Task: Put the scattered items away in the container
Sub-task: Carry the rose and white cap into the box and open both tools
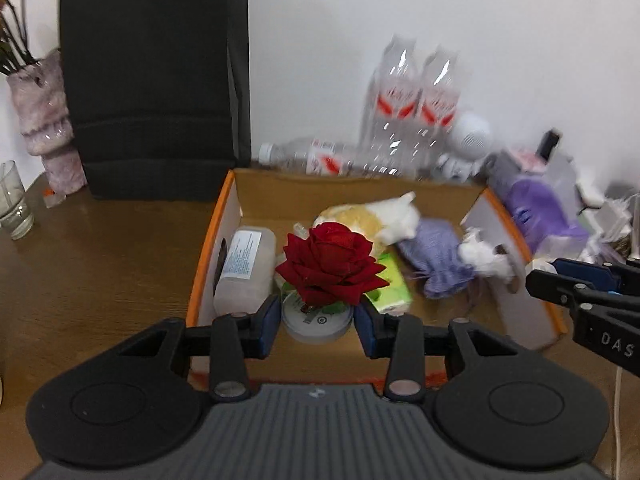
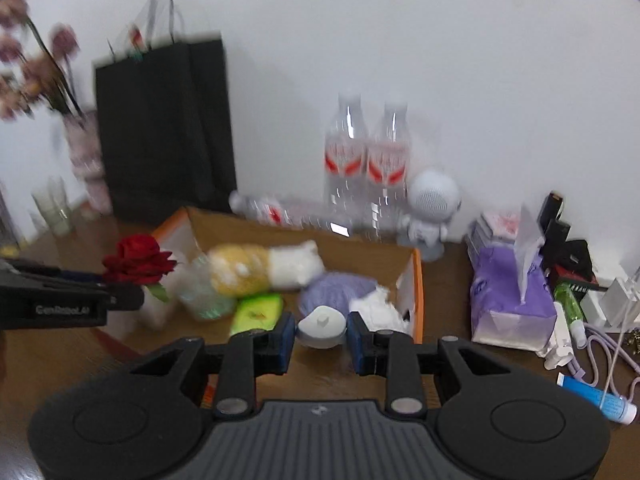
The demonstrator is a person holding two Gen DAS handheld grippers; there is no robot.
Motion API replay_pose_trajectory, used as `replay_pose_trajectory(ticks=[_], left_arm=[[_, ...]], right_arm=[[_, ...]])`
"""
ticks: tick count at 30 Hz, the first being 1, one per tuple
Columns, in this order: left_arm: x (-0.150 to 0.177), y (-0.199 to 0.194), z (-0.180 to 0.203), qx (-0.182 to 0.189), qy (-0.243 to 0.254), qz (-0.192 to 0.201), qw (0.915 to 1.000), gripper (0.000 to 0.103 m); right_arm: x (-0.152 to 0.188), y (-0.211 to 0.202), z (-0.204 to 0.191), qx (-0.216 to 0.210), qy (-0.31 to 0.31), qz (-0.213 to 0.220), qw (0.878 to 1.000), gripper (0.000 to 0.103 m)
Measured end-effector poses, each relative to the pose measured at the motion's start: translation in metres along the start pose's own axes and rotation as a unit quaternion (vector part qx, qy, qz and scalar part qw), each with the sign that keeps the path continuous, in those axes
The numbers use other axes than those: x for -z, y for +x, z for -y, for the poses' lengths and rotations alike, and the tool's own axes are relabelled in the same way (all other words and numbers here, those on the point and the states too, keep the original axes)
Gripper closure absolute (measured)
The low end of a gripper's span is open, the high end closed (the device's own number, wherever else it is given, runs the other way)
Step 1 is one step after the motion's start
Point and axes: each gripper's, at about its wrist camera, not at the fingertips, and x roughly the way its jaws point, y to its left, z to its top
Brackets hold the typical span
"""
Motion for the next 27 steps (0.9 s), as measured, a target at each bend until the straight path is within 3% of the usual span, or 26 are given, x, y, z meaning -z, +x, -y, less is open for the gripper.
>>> replay_pose_trajectory(ticks=[2, 6, 9, 19, 21, 22, 23, 27], left_arm=[[-0.005, 0.019, 0.001, 0.003, 0.005, -0.026, 0.9996, 0.063], [-0.013, 0.049, 0.0, 0.016, -0.004, -0.079, 0.9968, 0.063], [-0.013, 0.067, -0.005, 0.035, -0.015, -0.121, 0.9919, 0.063], [-0.016, 0.106, -0.003, -0.004, -0.004, -0.17, 0.9854, 0.062], [-0.015, 0.108, -0.003, -0.009, -0.003, -0.174, 0.9848, 0.052], [-0.015, 0.108, -0.003, -0.008, -0.002, -0.176, 0.9843, 0.048], [-0.015, 0.108, -0.002, -0.007, -0.002, -0.177, 0.9841, 0.037], [-0.018, 0.099, -0.002, 0.001, -0.002, -0.183, 0.9832, 0.014]], right_arm=[[-0.005, 0.022, 0.009, -0.012, 0.018, -0.037, 0.999, 0.076], [-0.009, 0.059, 0.018, 0.012, 0.016, -0.091, 0.996, 0.076], [-0.011, 0.081, 0.03, -0.011, 0.051, -0.14, 0.989, 0.076], [-0.01, 0.121, 0.032, -0.015, 0.074, -0.207, 0.976, 0.076], [-0.008, 0.125, 0.03, -0.019, 0.079, -0.216, 0.973, 0.075], [-0.008, 0.127, 0.029, -0.019, 0.082, -0.222, 0.972, 0.07], [-0.007, 0.128, 0.029, -0.017, 0.085, -0.227, 0.97, 0.063], [-0.006, 0.127, 0.03, -0.029, 0.109, -0.241, 0.964, 0.055]])
